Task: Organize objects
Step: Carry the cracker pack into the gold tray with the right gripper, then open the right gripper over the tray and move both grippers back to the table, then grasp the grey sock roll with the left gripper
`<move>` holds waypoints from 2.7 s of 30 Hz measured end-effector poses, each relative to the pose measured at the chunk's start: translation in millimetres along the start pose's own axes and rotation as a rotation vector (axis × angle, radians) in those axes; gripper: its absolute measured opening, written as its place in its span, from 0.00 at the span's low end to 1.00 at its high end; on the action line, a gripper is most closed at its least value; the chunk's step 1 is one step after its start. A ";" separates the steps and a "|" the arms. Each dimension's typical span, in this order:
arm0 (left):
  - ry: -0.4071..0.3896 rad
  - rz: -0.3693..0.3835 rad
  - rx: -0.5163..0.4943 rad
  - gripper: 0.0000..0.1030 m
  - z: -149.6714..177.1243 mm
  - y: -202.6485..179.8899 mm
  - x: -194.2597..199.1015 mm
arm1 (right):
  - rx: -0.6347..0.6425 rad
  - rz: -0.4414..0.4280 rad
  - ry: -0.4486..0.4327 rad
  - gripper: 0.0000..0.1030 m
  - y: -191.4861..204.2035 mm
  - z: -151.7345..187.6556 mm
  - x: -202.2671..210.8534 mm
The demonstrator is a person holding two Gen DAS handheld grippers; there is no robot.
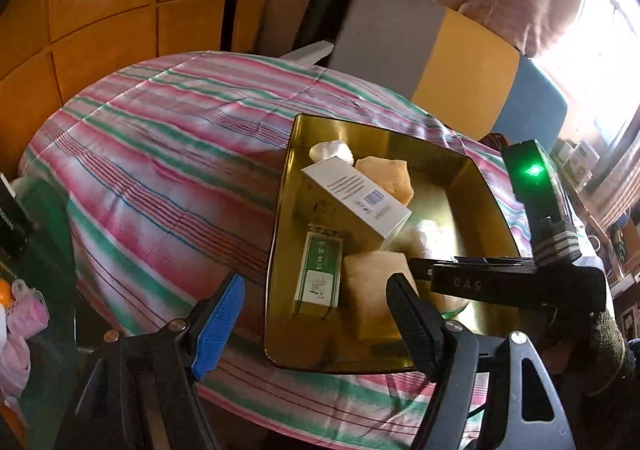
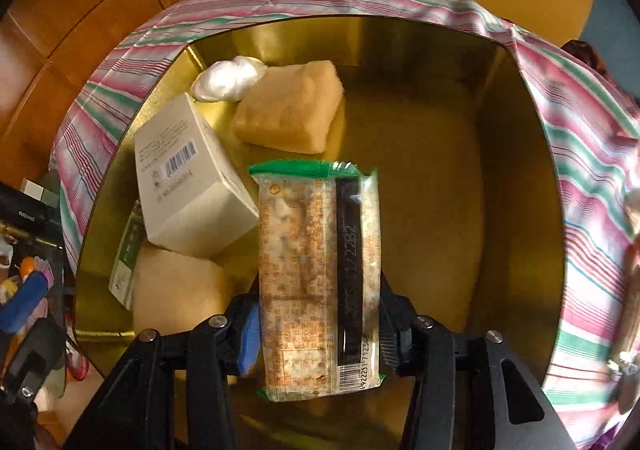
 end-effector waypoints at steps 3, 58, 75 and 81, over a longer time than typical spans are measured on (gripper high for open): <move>0.002 0.004 -0.005 0.72 0.2 -0.3 -0.9 | -0.001 -0.057 -0.031 0.55 10.2 0.3 5.9; 0.335 0.429 -0.740 0.61 145.4 -331.1 -36.9 | -0.923 0.424 -0.579 0.74 -333.7 326.0 250.5; 0.436 0.521 -0.969 0.82 229.0 -449.3 -72.6 | -1.003 0.339 -0.675 0.81 -337.7 340.3 251.9; 0.479 0.494 -0.994 0.83 246.5 -466.7 -96.6 | -1.011 0.310 -0.682 0.81 -338.5 341.0 250.6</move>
Point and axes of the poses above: each gripper's, at about its wrist camera, not at the fingertips, and x roughly against the way its jaws point, y to its left, z to its underside, the point moved 5 cm from there along -x, roughly the way its jaws point, and after that the axes turned 12 degrees about x, right-handed, at the moved point
